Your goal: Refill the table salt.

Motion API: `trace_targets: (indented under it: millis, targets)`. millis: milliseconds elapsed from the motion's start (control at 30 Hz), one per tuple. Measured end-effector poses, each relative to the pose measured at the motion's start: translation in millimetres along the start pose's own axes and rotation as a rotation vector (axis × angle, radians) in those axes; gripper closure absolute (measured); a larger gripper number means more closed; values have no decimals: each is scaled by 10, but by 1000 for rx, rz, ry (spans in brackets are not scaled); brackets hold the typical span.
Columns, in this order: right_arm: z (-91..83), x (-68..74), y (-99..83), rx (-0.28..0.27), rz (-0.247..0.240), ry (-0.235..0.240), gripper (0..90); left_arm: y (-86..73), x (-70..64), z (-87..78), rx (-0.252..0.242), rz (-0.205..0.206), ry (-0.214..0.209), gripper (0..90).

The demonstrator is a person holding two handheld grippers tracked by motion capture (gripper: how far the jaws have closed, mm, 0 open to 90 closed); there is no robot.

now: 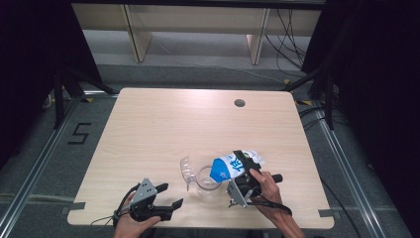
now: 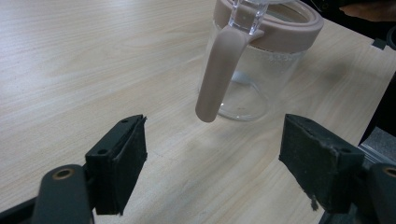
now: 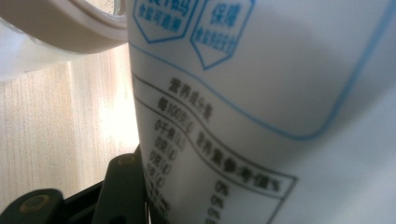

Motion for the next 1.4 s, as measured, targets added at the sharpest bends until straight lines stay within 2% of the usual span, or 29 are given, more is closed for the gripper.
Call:
trace_targets:
  millis: [33,100,133,200,233,267,367,400,433,467,500,533,567,733,767,800,867,1167,1200,1267,1367,1400]
  targets:
    - [-1,-2,0,-1,-4,-2,509,0,1,1,1,0,-4,224]
    - [2,-80,16,-25,-107,-36,509,0,2,0,3,-1,-5,223]
    - [-1,-68,13,-19,-87,-37,509,-1,2,0,3,0,-5,223]
    - [-3,-68,9,-19,-85,-39,509,-1,5,3,4,2,-7,223]
    - [-2,-51,2,-16,-64,-40,509,0,5,3,4,2,-8,224]
    - [-1,-84,12,-23,-111,-50,509,0,4,3,4,2,-7,224]
    - [-1,-73,4,-20,-103,-49,509,-3,4,2,6,3,-6,224]
    - [6,-38,-7,-20,-56,-39,509,-4,4,-1,8,2,-3,224]
    - [3,-30,-8,-12,-48,-35,509,-4,5,-2,8,1,-5,224]
    - [2,-84,6,-23,-114,-56,510,-3,6,-2,7,1,-5,224]
    - [12,-43,-6,-27,-62,-44,509,-2,5,7,-1,1,-8,224]
    - [-1,-24,-4,-7,-40,-44,509,-2,4,6,5,2,-6,224]
    - [12,-38,0,-32,-70,-49,510,-3,4,6,5,3,-6,224]
    - [12,-37,7,-32,-78,-51,511,-4,3,5,-1,0,-6,224]
    - [0,-75,19,-23,-140,-62,512,-4,4,4,0,0,-5,224]
    - [0,-80,23,-23,-151,-65,512,-3,4,6,-1,2,-8,224]
    - [2,-68,18,-22,-131,-63,512,-3,1,7,-2,0,-6,224]
    - [2,-67,15,-12,-149,-73,514,-6,6,6,5,6,-5,224]
    - [8,-37,4,-9,-117,-67,514,-6,5,6,5,6,-6,224]
    - [14,-37,7,-18,-126,-71,515,-5,6,7,4,4,-6,224]
    - [7,-17,8,1,-124,-71,515,-6,5,6,5,5,-6,224]
    - [15,-27,10,-11,-142,-75,516,-6,4,7,5,4,-6,224]
Point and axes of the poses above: each handheld gripper's, and its own axes: z roughly forward along the jaws, y roughly out of its top, x roughly to its left, the point moved 3 cm from there along z, roughly forward along the jaws, and after that the axes turned 4 degrees about x, right-handed, at the moved point
